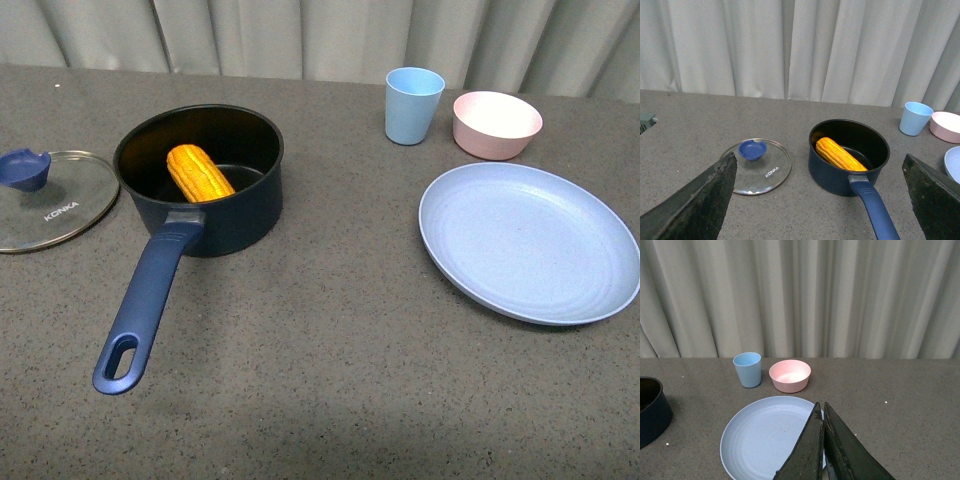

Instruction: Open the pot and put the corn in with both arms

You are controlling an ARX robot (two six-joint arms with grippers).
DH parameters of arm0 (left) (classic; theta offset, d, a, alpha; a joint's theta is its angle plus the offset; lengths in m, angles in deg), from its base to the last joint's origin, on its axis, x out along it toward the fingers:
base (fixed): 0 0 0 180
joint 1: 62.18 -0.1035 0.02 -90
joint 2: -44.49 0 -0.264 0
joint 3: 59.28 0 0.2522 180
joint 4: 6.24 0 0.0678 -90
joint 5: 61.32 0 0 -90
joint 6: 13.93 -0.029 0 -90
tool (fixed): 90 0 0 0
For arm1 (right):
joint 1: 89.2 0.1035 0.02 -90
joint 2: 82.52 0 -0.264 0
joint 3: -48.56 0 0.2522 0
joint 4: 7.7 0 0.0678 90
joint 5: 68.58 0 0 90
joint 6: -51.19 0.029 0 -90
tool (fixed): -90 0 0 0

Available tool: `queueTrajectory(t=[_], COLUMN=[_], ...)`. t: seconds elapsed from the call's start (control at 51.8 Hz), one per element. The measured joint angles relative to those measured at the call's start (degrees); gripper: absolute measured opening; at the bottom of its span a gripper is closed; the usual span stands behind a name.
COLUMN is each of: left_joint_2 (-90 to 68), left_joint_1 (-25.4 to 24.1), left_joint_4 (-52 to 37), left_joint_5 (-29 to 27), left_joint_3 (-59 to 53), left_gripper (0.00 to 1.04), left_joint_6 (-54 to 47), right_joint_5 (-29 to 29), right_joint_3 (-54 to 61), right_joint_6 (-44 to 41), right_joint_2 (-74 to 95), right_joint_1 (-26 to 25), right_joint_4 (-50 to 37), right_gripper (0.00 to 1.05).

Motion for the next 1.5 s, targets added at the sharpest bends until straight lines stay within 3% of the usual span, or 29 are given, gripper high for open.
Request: queueTrajectory(t=[0.077, 0.212, 0.386, 0.54, 0.733, 0.849, 1.505], left_joint_2=[0.0, 0.0, 0.0, 0.0, 0.0, 0.0, 0.0], left_joint_1=[0.0, 0.0, 0.0, 0.0, 0.0, 0.0, 0.0], left_joint_4=[0.0, 0.0, 0.0, 0.0, 0.0, 0.0, 0.0], left_joint_5=[0.0, 0.0, 0.0, 0.0, 0.0, 0.0, 0.0], left_joint_3=[0.0, 0.0, 0.0, 0.0, 0.0, 0.0, 0.0], left_gripper=[0.98, 0.98, 0.98, 0.98, 0.98, 0.98, 0.98], left_joint_6=[0.0, 0.0, 0.0, 0.0, 0.0, 0.0, 0.0], right_joint_5=[0.0, 0.1, 0.1, 0.2, 0.1, 0.2, 0.2], right_joint_3=[0.0, 0.0, 0.0, 0.0, 0.0, 0.0, 0.0], right_joint_6=[0.0, 0.0, -0.1, -0.1, -0.1, -0.1, -0.1], right_joint_2=[-0.9, -8.9, -10.6, -10.6, -10.6, -10.6, -10.6], right_joint_1=[0.0, 0.0, 0.0, 0.0, 0.0, 0.0, 0.0], right_joint_4=[0.9, 10.6, 11.0, 11.0, 11.0, 11.0, 11.0], right_gripper=[0.01, 0.01, 0.02, 0.28, 0.75, 0.97, 0.95])
